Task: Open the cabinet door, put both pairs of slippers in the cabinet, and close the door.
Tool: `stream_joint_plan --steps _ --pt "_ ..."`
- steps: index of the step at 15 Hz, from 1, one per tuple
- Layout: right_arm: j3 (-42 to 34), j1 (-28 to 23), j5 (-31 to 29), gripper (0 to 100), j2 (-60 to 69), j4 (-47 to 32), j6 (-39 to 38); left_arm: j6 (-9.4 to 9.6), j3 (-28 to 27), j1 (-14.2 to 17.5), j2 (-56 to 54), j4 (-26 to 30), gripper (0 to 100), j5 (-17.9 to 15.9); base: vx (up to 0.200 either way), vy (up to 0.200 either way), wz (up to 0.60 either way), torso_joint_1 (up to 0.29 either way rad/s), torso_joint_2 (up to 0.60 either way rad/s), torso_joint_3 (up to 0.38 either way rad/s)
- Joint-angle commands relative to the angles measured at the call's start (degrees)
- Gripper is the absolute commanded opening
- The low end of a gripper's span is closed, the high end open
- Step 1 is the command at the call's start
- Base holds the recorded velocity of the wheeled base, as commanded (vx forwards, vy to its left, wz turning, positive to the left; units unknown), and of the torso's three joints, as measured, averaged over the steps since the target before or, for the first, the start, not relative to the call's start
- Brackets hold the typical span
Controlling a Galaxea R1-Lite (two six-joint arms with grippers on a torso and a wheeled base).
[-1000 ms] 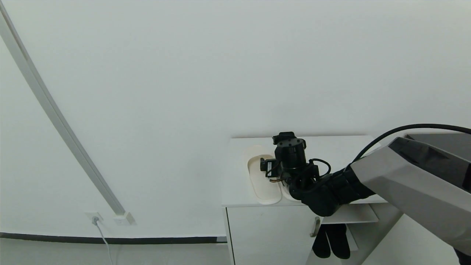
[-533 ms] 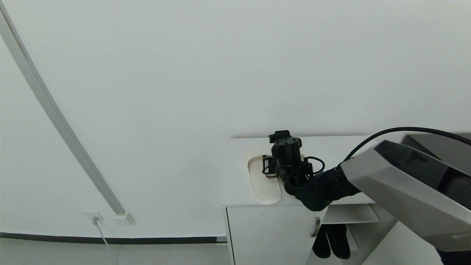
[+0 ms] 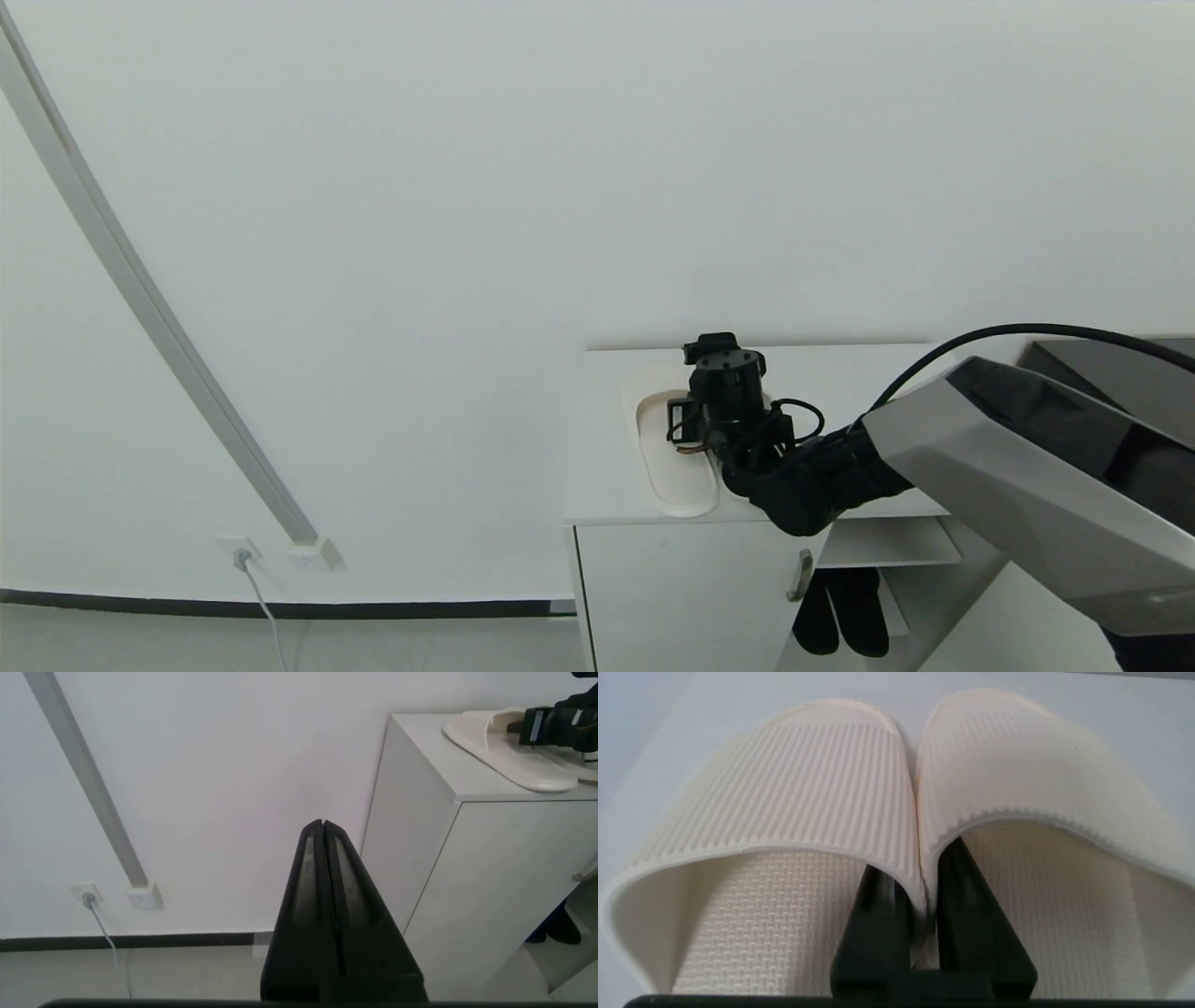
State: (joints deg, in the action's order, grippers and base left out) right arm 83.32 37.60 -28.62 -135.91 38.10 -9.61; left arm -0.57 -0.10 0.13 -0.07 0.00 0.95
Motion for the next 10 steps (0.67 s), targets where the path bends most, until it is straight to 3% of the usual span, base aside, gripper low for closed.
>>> stream_joint_plan --steps 1,10 --pt "-1.76 0.02 0.67 0 3.64 0.31 -0.06 -0.04 0.01 0.04 0.07 0.00 0 0.02 0.000 0.000 0.00 0.000 0.00 0.000" --pt "-36.21 0.37 19.66 0 37.91 0.93 0.55 0.05 0.01 -0.05 0.07 0.00 0 0.02 0.000 0.000 0.00 0.000 0.00 0.000"
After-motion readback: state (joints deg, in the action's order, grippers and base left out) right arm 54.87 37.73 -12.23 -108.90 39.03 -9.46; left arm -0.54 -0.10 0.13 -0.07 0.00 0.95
